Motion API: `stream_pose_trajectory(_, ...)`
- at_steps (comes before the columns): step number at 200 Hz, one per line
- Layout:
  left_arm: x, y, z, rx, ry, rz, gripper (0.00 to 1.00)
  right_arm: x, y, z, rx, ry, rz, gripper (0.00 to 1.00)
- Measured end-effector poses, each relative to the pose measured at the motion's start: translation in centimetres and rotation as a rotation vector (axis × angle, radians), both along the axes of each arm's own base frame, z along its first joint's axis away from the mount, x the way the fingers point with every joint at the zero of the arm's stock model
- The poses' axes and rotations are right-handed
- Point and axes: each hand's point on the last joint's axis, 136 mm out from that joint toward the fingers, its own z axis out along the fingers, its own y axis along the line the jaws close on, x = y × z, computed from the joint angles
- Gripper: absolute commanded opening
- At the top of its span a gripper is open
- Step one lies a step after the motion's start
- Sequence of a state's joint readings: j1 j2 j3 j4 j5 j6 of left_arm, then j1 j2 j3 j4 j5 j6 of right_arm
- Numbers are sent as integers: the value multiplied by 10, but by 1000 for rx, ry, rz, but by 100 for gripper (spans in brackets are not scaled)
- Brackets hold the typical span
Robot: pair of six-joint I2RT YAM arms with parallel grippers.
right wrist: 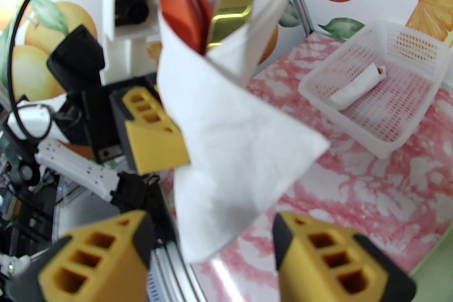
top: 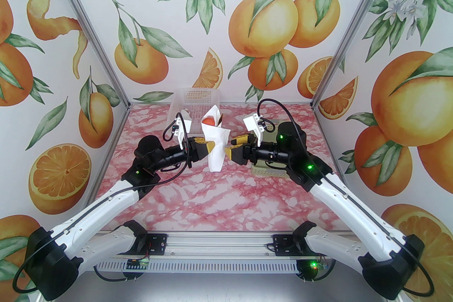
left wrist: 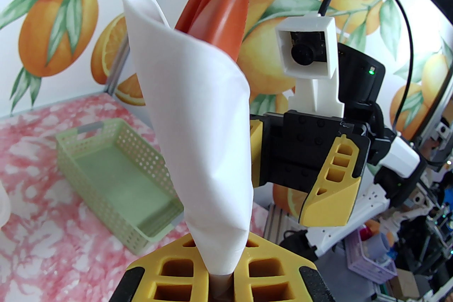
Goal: Place the utensils on the paper napkin and roll it up
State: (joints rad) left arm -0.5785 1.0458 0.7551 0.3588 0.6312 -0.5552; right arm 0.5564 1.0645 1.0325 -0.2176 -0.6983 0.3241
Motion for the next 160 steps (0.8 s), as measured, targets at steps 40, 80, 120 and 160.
stream_pose_trajectory(40,0,0,0,0,1,-2,0,-4,6,5,27,3,29,54)
stream_pose_trajectory(80,0,-1,0,-5,11,-8,0,0,17,-2,28,29,51,51)
stream_pose_trajectory(120,-1,-1,0,-5,12,-10,0,4,21,-5,32,39,57,50)
stream_pose_trajectory(160,-1,-1,1,-10,9,-12,0,4,22,-2,43,32,60,49)
